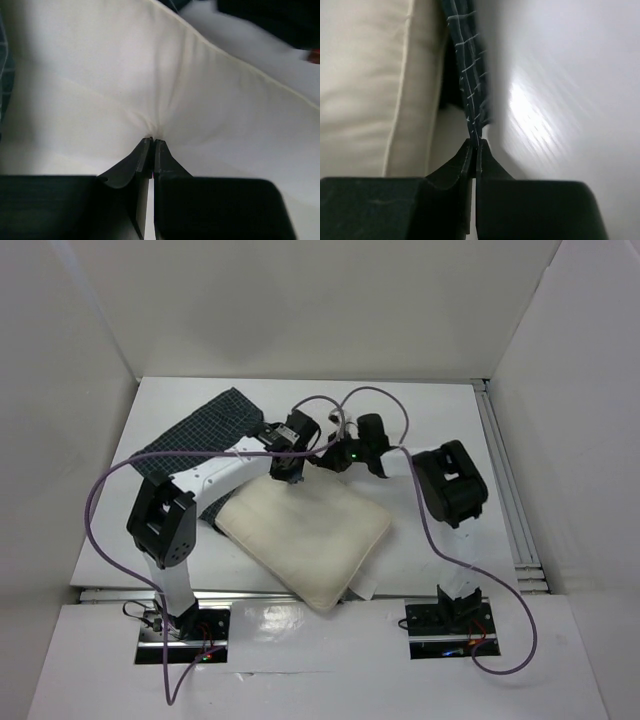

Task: Put the pillow into the pillowcase

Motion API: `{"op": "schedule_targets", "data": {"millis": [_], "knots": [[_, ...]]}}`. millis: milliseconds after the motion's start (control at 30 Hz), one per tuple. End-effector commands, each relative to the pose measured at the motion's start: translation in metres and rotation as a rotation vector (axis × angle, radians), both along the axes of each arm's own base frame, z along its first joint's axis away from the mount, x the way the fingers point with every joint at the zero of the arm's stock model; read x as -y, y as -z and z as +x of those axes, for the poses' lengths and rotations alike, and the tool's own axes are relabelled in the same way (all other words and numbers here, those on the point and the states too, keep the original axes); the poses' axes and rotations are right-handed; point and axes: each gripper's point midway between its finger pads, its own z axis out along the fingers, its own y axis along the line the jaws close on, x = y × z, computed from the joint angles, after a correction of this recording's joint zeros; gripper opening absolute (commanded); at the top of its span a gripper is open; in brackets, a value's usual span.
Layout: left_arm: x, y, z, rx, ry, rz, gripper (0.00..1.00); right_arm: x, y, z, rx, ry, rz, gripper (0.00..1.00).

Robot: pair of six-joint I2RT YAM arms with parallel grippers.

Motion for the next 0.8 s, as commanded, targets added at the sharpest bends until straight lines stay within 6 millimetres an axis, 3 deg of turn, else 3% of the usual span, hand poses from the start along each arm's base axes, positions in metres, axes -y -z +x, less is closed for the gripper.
{"op": "schedule_targets", "data": {"millis": [0, 33, 67, 100, 133, 167, 200, 233, 300, 400, 467, 500, 533, 633, 667, 700, 767], "knots": [[-0.038, -0.03, 0.023, 0.112, -0.12, 0.038, 0.0, 0.05, -0.088, 0.031, 0.177, 0.299, 0.096, 0.0], [-0.041, -0.03, 0.025, 0.112, -0.129, 0.038, 0.0, 0.061, -0.094, 0.028, 0.181, 0.342, 0.094, 0.0], [-0.045, -0.033, 0.026, 0.119, -0.14, 0.034, 0.0, 0.069, -0.118, 0.021, 0.216, 0.376, 0.098, 0.0], [-0.052, -0.03, 0.027, 0.111, -0.155, 0.04, 0.0, 0.074, -0.122, 0.014, 0.222, 0.388, 0.096, 0.0], [-0.055, -0.035, 0.023, 0.119, -0.148, 0.04, 0.0, 0.082, -0.108, -0.003, 0.181, 0.406, 0.081, 0.0], [-0.059, -0.036, 0.025, 0.13, -0.159, 0.032, 0.0, 0.085, -0.11, -0.013, 0.18, 0.406, 0.08, 0.0], [-0.066, -0.039, 0.027, 0.145, -0.178, 0.037, 0.0, 0.093, -0.129, -0.02, 0.21, 0.442, 0.099, 0.0], [-0.071, -0.036, 0.027, 0.137, -0.189, 0.043, 0.0, 0.097, -0.114, -0.037, 0.172, 0.431, 0.08, 0.0], [-0.071, -0.038, 0.029, 0.134, -0.202, -0.003, 0.0, 0.099, -0.109, -0.055, 0.137, 0.422, 0.06, 0.0], [-0.037, -0.03, 0.04, 0.131, -0.133, -0.114, 0.0, 0.097, -0.083, -0.074, 0.067, 0.368, 0.032, 0.0], [-0.008, -0.04, 0.055, 0.159, -0.1, -0.167, 0.0, 0.086, -0.073, -0.082, 0.052, 0.323, 0.017, 0.0], [0.013, -0.024, 0.059, 0.126, -0.062, -0.173, 0.0, 0.083, -0.061, -0.086, 0.041, 0.306, -0.001, 0.0], [0.033, -0.037, 0.071, 0.152, -0.044, -0.215, 0.0, 0.075, -0.058, -0.093, 0.031, 0.276, -0.002, 0.0], [0.068, -0.018, 0.075, 0.1, 0.019, -0.187, 0.0, 0.061, -0.041, -0.108, 0.002, 0.18, -0.031, 0.0], [0.071, -0.013, 0.075, 0.094, 0.028, -0.164, 0.0, 0.056, -0.044, -0.11, 0.012, 0.151, -0.039, 0.0], [0.071, -0.007, 0.071, 0.076, 0.029, -0.134, 0.0, 0.058, -0.033, -0.118, -0.033, 0.13, -0.071, 0.01], [0.061, -0.002, 0.071, 0.082, 0.006, -0.09, 0.0, 0.064, -0.035, -0.113, -0.022, 0.189, -0.106, 0.14]]}}
